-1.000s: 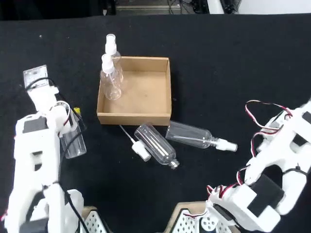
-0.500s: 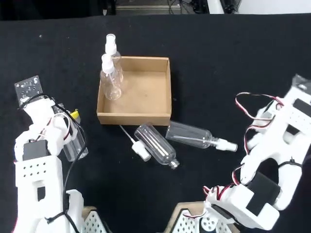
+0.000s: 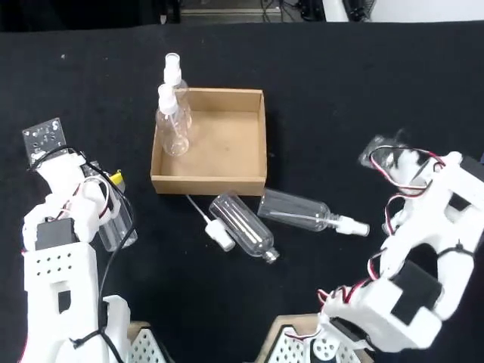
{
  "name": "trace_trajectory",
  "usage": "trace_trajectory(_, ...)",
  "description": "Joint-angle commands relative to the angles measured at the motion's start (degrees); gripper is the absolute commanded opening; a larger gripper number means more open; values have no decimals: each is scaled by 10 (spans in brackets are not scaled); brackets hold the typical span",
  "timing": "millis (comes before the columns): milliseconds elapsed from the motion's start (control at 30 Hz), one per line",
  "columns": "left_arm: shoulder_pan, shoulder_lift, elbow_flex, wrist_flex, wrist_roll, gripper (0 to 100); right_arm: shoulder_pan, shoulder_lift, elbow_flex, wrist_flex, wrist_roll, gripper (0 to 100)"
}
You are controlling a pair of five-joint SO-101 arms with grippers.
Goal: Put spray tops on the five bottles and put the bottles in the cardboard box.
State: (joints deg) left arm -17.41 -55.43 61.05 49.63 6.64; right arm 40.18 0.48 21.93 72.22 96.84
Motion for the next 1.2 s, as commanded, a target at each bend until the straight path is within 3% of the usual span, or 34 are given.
trace_trajectory(0,4,-17,-7,-7,4,155,23,19,-35,0,131,233)
trace_trajectory(100,4,-17,-7,-7,4,155,26,36,-39,-2,189,222)
trace_trajectory(333,4,-17,-7,-7,4,155,25,83,-41,-81,191,223)
trace_trajectory(633,4,-17,-7,-7,3,155,27,109,-41,-84,166,193)
trace_trajectory(800,4,-17,-7,-7,3,155,24,102,-52,-84,17,7)
trace_trajectory(900,5,-17,-7,-10,3,155,20,82,-87,-76,-115,28)
trace_trajectory(1067,7,-17,-6,-11,3,157,4,48,-141,-32,-418,25)
trace_trajectory(1167,7,-17,-6,-11,3,157,0,54,-145,-6,-558,29)
